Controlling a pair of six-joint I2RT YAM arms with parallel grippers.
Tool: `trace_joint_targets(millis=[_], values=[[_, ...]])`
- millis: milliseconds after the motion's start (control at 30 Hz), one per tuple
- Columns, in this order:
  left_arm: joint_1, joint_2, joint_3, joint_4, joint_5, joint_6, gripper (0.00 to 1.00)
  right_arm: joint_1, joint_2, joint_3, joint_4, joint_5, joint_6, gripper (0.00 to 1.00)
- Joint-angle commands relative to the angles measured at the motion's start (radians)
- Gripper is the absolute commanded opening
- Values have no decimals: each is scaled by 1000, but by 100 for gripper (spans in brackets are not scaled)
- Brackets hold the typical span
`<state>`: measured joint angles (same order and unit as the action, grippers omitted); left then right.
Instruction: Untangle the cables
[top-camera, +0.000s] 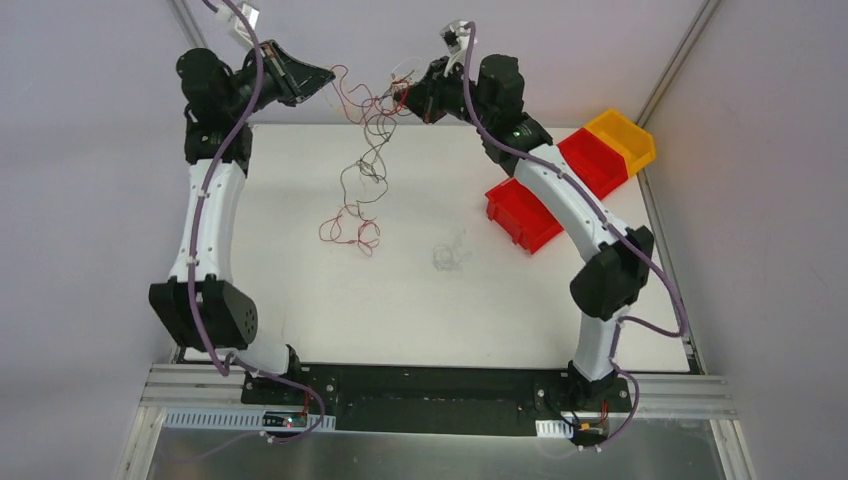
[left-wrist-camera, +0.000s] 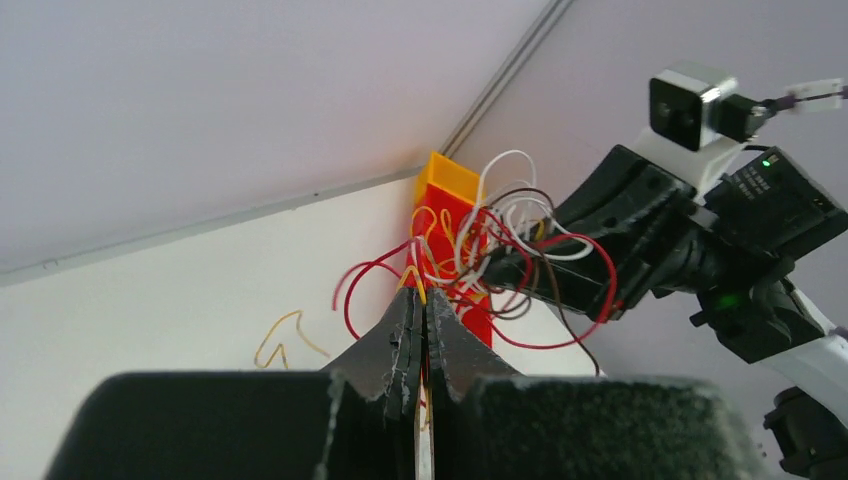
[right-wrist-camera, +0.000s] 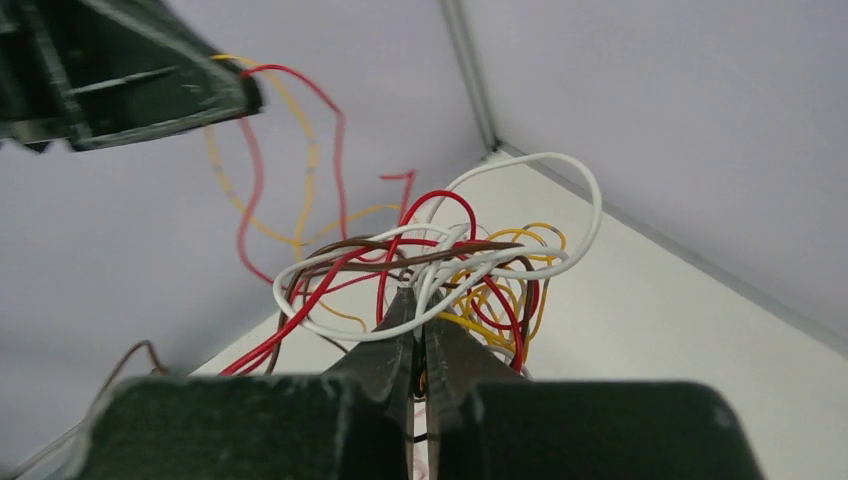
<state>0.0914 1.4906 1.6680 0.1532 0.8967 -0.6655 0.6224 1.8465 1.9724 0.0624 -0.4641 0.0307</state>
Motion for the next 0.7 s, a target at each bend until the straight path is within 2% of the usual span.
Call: trace_joint_targets(millis=[0,67,133,167,267,300,367,433,467,500,567,667], values=[[-24,183,-6,5,-109,87,0,-69,158,-25,-13,95,71,0],[-28,285,43,-16,-136,128,0,-76,192,-44,-1,97,111,0],[-32,414,118,-108,-177,199,0,-78,225,-65,0,120,132,0],[-32,459,148,-155,-192,230,6,-78,241,-81,-8,141,133,0],[-24,511,162,-328,-234,359,46,-79,283,-129,-40,153,107,0],[-16,506,150,-385,-236,397,55,-81,296,-141,-55,158,99,0],[4,460,86,-460,-232,481,68,-85,314,-169,-90,154,86,0],[26,367,-39,-482,-176,567,77,-88,319,-198,-98,161,81,0],[29,313,-118,-488,-143,621,88,-88,319,-208,-98,163,82,0],[28,258,-194,-497,-110,686,93,-89,319,-215,-98,160,86,0],[16,175,-322,-502,-53,771,97,-90,317,-218,-98,154,94,0],[-51,147,-404,-512,-97,846,97,-90,316,-216,-104,148,102,0]])
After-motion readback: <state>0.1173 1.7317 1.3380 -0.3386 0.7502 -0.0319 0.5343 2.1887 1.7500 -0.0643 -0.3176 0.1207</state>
